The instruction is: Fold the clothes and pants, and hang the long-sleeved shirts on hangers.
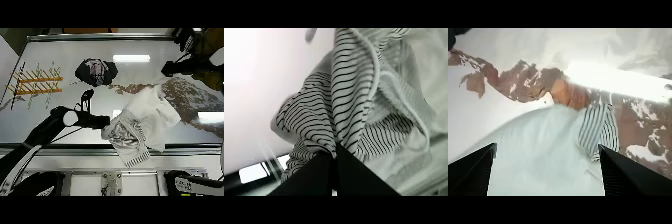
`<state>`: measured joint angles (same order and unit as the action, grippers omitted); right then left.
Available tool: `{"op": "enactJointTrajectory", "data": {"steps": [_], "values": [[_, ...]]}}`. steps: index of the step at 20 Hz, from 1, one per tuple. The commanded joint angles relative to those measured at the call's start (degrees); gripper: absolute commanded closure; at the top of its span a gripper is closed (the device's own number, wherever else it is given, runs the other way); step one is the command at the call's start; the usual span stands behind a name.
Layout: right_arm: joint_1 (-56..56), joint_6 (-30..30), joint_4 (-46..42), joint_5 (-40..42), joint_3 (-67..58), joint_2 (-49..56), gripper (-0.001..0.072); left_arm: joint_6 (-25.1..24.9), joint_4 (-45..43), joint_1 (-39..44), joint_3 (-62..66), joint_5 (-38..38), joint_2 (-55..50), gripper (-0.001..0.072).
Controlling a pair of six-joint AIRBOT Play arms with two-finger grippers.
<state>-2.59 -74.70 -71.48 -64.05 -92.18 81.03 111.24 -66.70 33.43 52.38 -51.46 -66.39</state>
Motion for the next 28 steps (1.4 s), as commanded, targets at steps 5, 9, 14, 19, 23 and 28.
{"op": "enactJointTrajectory", "data": {"steps": [5, 9, 14, 19, 23, 28], "values": [[6.2, 2.1, 1.4, -5.5, 2.7, 1.3, 0.0001, -3.9, 0.4, -14.1, 11.1, -3.9, -17.6, 0.0695], [20.7, -2.8, -6.1, -4.6, 10.8, 0.2, 0.0004, -3.9, 0.4, -17.3, 11.8, -4.9, -18.1, 0.0695], [38.5, -22.6, -19.5, 6.8, 17.9, 3.2, 0.0004, -5.4, 0.7, -15.6, 11.8, -5.4, -18.1, 0.0695], [42.8, -28.7, -20.5, 11.8, 17.8, 9.5, 0.0007, -6.5, 0.7, -14.6, 11.8, -7.2, -18.0, 0.0695], [42.8, -29.0, -21.6, 11.8, 17.8, 12.4, 0.0112, -8.0, 0.7, -14.7, 11.8, -8.5, -16.1, 0.0695], [42.7, -37.8, -29.0, 11.0, 17.8, 13.4, 0.0113, -8.0, 0.7, -14.6, 11.8, -10.8, -10.4, 0.0695]]}}
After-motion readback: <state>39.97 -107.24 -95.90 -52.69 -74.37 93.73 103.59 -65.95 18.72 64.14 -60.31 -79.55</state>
